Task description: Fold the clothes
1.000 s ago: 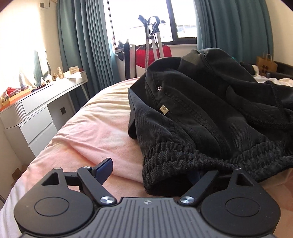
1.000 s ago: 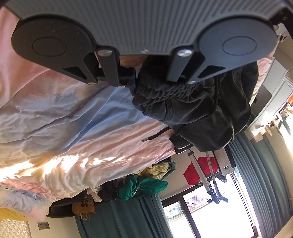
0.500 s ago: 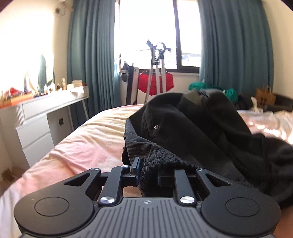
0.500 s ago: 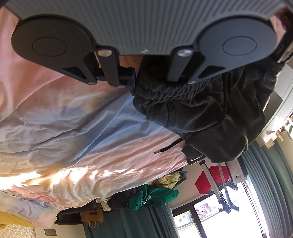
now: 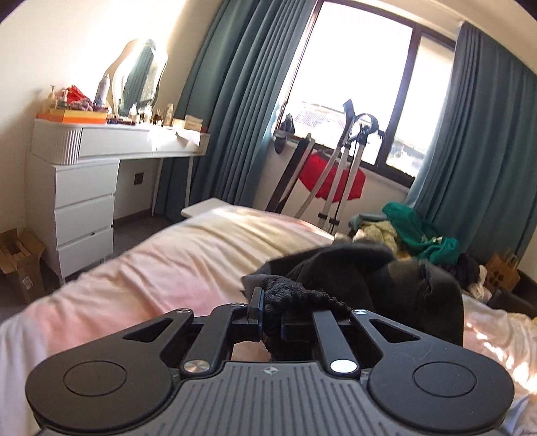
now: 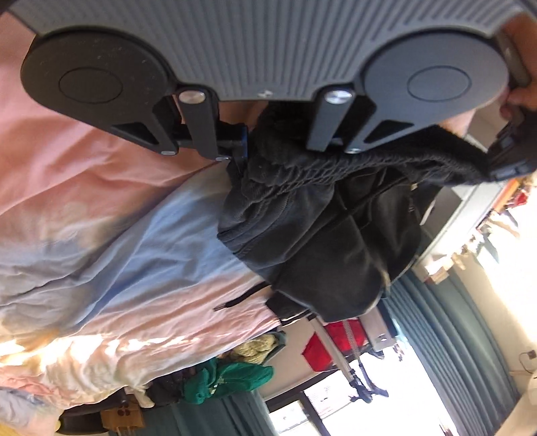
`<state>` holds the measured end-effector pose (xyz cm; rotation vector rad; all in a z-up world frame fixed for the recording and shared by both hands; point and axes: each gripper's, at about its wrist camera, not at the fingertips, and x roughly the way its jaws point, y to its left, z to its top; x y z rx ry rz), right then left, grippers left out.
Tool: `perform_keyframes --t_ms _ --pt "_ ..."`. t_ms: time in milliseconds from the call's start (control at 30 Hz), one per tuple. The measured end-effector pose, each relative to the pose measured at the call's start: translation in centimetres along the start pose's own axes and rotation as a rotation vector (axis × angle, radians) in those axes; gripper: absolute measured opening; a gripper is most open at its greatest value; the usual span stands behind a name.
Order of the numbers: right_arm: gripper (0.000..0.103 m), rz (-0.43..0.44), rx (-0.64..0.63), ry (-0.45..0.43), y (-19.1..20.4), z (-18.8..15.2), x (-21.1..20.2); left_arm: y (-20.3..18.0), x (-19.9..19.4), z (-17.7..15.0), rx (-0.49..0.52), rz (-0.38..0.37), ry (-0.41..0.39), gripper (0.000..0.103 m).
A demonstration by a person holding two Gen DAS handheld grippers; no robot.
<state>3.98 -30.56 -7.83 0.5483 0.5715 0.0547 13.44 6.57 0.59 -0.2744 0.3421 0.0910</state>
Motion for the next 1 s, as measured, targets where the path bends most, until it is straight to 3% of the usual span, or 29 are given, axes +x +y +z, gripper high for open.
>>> perform_keyframes --t_ms 167,300,367,467,600,667,767,800,833,867,900,967,1000 --pt "0.016 0.249 -0.016 0.040 7.5 -2.2 0.5 2.7 0.1 10.2 0.068 0.015 -0.108 0.009" --pt "0.017 0.446 -0.030 0.079 13.8 -4.0 1.6 6.2 1.9 17.3 0.108 0.103 -0.132 0.009" --pt "0.019 0.531 -0.044 0.109 17.3 -5.0 3.8 8.5 4.3 18.9 0.134 0.182 -0.104 0.009" --pt "0.020 0.559 -0.073 0.197 21.1 -7.4 8.2 12.5 9.4 18.5 0.173 0.284 0.009 0.009" --pt "0.020 0.527 -0.111 0.307 22.6 -10.3 13.2 17.6 14.4 13.9 0.092 0.319 0.166 0.009" --pt "0.021 0.501 -0.142 0.341 22.4 -11.1 14.3 19.4 15.6 11.6 0.035 0.316 0.208 0.010" --pt "0.024 0.509 -0.170 0.340 22.2 -11.2 14.4 20.9 15.4 10.2 0.016 0.306 0.205 0.013" --pt "0.025 0.513 -0.180 0.342 22.2 -11.1 14.4 21.3 15.1 10.0 0.016 0.299 0.201 0.017" --pt "0.030 0.517 -0.192 0.345 22.3 -11.0 14.3 21.6 14.6 10.0 0.019 0.290 0.198 0.026" --pt "0.037 0.524 -0.204 0.355 22.4 -10.8 14.2 21.9 14.1 10.0 0.021 0.293 0.203 0.043" --pt "0.043 0.537 -0.217 0.372 22.5 -10.5 14.2 22.1 13.6 10.1 0.023 0.304 0.212 0.052" --pt "0.077 0.568 -0.241 0.401 22.6 -10.2 13.8 22.4 12.0 10.3 0.040 0.317 0.217 0.074" --pt "0.084 0.578 -0.256 0.396 22.8 -10.2 13.2 22.3 10.9 10.5 0.055 0.317 0.205 0.081"
